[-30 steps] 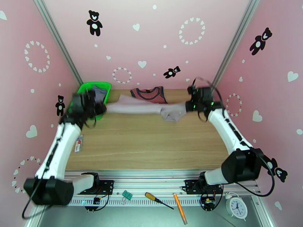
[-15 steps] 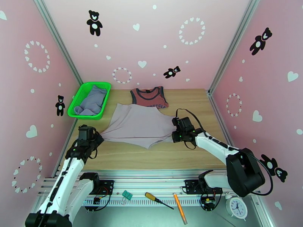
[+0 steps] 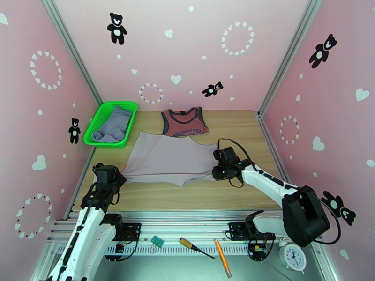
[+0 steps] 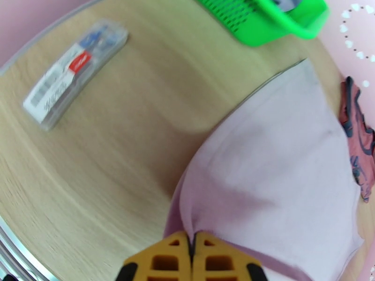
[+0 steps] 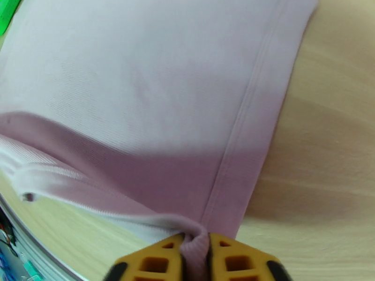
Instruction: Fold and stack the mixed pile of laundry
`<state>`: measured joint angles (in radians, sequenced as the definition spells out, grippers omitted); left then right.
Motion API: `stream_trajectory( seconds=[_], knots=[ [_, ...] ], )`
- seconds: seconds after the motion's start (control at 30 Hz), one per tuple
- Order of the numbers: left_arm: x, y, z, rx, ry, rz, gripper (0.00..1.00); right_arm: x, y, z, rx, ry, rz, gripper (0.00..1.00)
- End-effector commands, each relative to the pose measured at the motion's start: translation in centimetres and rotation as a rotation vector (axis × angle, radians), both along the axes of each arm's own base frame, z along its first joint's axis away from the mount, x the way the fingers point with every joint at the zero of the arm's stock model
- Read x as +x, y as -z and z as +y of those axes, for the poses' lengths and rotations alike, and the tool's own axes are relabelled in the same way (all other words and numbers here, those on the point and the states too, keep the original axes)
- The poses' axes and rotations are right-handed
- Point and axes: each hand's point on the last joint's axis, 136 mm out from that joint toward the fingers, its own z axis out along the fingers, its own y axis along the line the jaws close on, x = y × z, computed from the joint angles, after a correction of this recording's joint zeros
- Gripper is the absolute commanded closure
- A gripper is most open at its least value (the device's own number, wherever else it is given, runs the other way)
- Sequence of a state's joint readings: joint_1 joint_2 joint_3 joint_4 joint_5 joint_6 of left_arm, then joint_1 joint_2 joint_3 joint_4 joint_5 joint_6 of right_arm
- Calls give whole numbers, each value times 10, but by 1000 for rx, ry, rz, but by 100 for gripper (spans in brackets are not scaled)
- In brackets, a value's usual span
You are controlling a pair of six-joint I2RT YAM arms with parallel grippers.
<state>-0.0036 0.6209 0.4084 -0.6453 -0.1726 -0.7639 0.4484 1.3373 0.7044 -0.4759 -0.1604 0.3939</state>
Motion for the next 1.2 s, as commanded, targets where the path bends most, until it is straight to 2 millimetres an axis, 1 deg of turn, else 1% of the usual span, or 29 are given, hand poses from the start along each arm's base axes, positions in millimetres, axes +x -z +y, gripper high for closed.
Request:
stream_trajectory(
  seconds=[0.0,0.07,0.1,0.17,0.2,0.23,0.27,0.3,0.33,0.37,0.4,0.43,0.47,0.5,0.6,0.63,0.7,0.8,0.87,0.93,1.07,1.17],
  knots=[
    [-2,3,2,-3,-26,1,100,-3,-18,1,-13,7,25,49],
    [-4,3,1,-7,-23,5,100,7,-38,-7,-56,31,-24,39],
    [-6,2,1,-7,-22,4,100,15,-50,-12,-76,51,-54,36],
    [-9,2,0,-11,-21,2,98,32,-69,-16,-80,82,-94,35],
    [-11,2,0,-13,-22,-3,94,44,-76,-17,-70,104,-110,36],
    [-13,2,0,-15,-23,-6,87,54,-81,-17,-63,120,-117,38],
    [-15,3,1,-15,-26,-9,73,66,-84,-17,-56,133,-122,41],
    [-17,3,1,-14,-30,-13,55,78,-83,-16,-57,144,-121,46],
    [-19,3,2,-13,-34,-15,39,88,-80,-15,-66,150,-115,52],
    [-21,3,3,-10,-38,-20,19,98,-73,-14,-79,155,-102,60],
    [-23,4,3,-9,-41,-20,10,109,-66,-13,-89,159,-88,70],
    [-23,4,3,-7,-41,-23,2,116,-57,-10,-99,160,-67,79],
    [-24,3,4,-4,-42,-23,2,123,-45,-8,-108,162,-42,86],
    [-24,3,4,-2,-41,-24,1,129,-34,-5,-115,161,-20,91],
    [-22,-1,5,6,-36,-26,2,142,0,1,-131,169,43,98],
    [-21,-3,4,8,-31,-28,1,145,9,2,-136,172,57,100],
    [-17,-7,4,16,-17,-27,2,151,29,2,-158,180,90,100],
    [-12,-16,3,29,2,-27,2,157,49,-5,-203,195,125,100],
    [-9,-21,3,38,11,-26,2,159,55,-14,-235,212,146,100],
    [-6,-24,3,42,18,-27,2,162,57,-17,-202,222,164,100],
    [2,-27,-2,29,45,-37,1,172,50,-22,-144,258,195,100],
    [6,-28,-5,18,62,-25,2,175,41,-43,-214,293,203,100]
  ],
)
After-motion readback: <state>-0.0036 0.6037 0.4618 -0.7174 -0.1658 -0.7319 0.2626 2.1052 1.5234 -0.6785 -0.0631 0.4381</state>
